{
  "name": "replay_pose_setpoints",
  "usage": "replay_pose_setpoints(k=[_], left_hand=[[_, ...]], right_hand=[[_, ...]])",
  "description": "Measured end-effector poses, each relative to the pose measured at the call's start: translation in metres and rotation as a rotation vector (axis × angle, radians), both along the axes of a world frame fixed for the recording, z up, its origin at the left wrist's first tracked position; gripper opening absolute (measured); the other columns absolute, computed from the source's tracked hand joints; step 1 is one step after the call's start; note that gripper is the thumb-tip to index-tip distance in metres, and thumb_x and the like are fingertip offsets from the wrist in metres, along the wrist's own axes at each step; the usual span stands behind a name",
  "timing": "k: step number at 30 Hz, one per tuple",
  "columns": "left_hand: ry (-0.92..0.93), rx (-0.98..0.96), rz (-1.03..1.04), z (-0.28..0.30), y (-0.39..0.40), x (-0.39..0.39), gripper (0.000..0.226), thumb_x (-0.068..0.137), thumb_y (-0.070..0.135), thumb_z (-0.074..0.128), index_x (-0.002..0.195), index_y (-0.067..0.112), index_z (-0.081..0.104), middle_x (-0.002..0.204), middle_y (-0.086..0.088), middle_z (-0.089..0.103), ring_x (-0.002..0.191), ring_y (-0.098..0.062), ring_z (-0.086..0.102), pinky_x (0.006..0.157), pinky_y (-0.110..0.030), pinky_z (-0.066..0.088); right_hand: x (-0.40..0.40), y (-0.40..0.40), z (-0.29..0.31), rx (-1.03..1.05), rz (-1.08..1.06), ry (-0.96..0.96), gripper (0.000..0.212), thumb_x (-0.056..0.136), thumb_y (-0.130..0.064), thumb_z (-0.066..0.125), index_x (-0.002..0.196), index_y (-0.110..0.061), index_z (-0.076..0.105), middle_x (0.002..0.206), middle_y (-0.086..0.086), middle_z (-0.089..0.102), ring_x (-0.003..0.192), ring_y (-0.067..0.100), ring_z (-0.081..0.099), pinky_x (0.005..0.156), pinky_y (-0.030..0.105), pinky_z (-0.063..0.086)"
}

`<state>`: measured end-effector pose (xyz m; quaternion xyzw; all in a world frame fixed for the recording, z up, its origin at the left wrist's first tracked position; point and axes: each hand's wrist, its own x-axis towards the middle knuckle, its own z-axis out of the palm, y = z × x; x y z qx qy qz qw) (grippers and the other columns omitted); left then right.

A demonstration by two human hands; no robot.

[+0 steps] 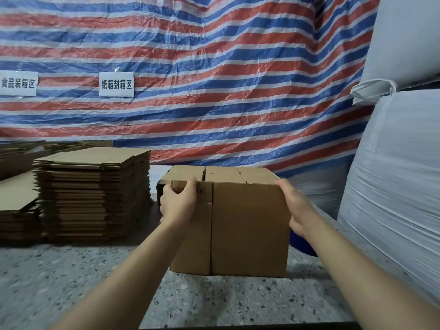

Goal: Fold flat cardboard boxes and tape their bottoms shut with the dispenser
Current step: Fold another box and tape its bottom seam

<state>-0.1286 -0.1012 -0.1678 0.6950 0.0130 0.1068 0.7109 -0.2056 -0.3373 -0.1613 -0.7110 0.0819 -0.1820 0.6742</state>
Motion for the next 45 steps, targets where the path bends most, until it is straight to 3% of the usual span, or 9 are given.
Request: replay_pose_setpoints(k=[4, 9, 14, 18, 24, 31, 35, 40, 45], left_hand=[[0.069, -0.038, 0.020, 0.005, -0.007, -0.001, 0.084, 0.075, 0.063, 0.057, 0.141, 0.018, 0.034, 0.136, -0.012, 0.048, 0.124, -0.033, 0.047, 0.106, -0.054, 0.040], [0.035, 0.012, 0.050, -0.002, -0.012, -0.003, 0.088, 0.079, 0.064, 0.064, 0.144, 0.015, 0.030, 0.142, -0.010, 0.039, 0.129, -0.032, 0.042, 0.108, -0.054, 0.037], [0.048, 0.011, 0.014, 0.002, -0.010, -0.005, 0.086, 0.068, 0.062, 0.059, 0.137, 0.016, 0.036, 0.132, -0.010, 0.047, 0.122, -0.031, 0.047, 0.104, -0.052, 0.041], [0.051, -0.011, -0.145, 0.009, -0.001, -0.006, 0.064, 0.079, 0.057, 0.056, 0.129, 0.019, 0.043, 0.111, -0.007, 0.059, 0.102, -0.024, 0.057, 0.082, -0.039, 0.048], [-0.012, -0.088, -0.437, 0.022, 0.004, -0.007, 0.037, 0.085, 0.046, 0.045, 0.091, 0.017, 0.066, 0.076, -0.001, 0.071, 0.075, -0.016, 0.065, 0.071, -0.033, 0.046], [0.111, -0.202, -0.564, 0.004, 0.010, -0.012, 0.040, 0.093, 0.044, 0.045, 0.089, 0.012, 0.068, 0.072, -0.006, 0.069, 0.061, -0.017, 0.065, 0.062, -0.028, 0.051], [0.095, -0.202, -0.553, 0.005, 0.009, -0.013, 0.043, 0.095, 0.046, 0.044, 0.090, 0.012, 0.069, 0.072, -0.005, 0.070, 0.061, -0.017, 0.066, 0.062, -0.028, 0.051], [0.047, -0.219, -0.524, 0.001, 0.002, -0.017, 0.045, 0.098, 0.046, 0.040, 0.086, 0.013, 0.068, 0.070, -0.005, 0.070, 0.065, -0.018, 0.065, 0.072, -0.034, 0.047], [0.067, -0.209, -0.524, 0.004, 0.003, -0.020, 0.049, 0.097, 0.052, 0.041, 0.089, 0.013, 0.070, 0.073, -0.006, 0.072, 0.063, -0.017, 0.068, 0.066, -0.030, 0.052]], right_hand=[[-0.004, -0.002, 0.003, -0.012, 0.021, 0.012, 0.042, 0.100, -0.048, 0.048, 0.086, -0.018, 0.074, 0.082, 0.002, 0.071, 0.074, 0.011, 0.070, 0.077, 0.036, 0.052], [-0.005, 0.004, 0.002, 0.005, -0.037, 0.046, 0.053, 0.097, -0.058, 0.049, 0.114, -0.013, 0.072, 0.107, 0.010, 0.075, 0.101, 0.023, 0.071, 0.094, 0.045, 0.055], [-0.008, 0.012, 0.001, 0.010, -0.110, 0.058, 0.052, 0.097, -0.058, 0.047, 0.107, -0.014, 0.072, 0.100, 0.010, 0.076, 0.078, 0.016, 0.075, 0.065, 0.033, 0.058], [-0.014, 0.025, 0.007, -0.041, -0.229, 0.009, 0.055, 0.097, -0.051, 0.043, 0.105, -0.001, 0.062, 0.094, 0.021, 0.066, 0.105, 0.036, 0.066, 0.097, 0.052, 0.053], [-0.022, 0.053, 0.018, -0.083, -0.281, -0.080, 0.055, 0.101, -0.050, 0.040, 0.111, -0.001, 0.062, 0.108, 0.028, 0.066, 0.100, 0.036, 0.067, 0.095, 0.057, 0.054], [-0.023, 0.062, -0.010, 0.059, -0.233, -0.062, 0.065, 0.100, -0.064, 0.028, 0.132, -0.016, 0.059, 0.128, 0.013, 0.065, 0.119, 0.031, 0.061, 0.104, 0.057, 0.049], [-0.020, 0.043, -0.010, 0.352, -0.208, -0.062, 0.067, 0.102, -0.064, 0.023, 0.116, -0.016, 0.068, 0.101, 0.009, 0.076, 0.095, 0.022, 0.071, 0.070, 0.040, 0.058], [-0.013, 0.019, -0.021, 0.244, -0.088, 0.026, 0.051, 0.105, -0.052, 0.036, 0.112, -0.015, 0.071, 0.092, 0.010, 0.078, 0.090, 0.025, 0.074, 0.079, 0.042, 0.055], [-0.007, 0.019, -0.024, 0.292, 0.000, -0.022, 0.061, 0.101, -0.058, 0.036, 0.082, -0.024, 0.082, 0.081, 0.006, 0.078, 0.074, 0.020, 0.076, 0.057, 0.030, 0.058]])
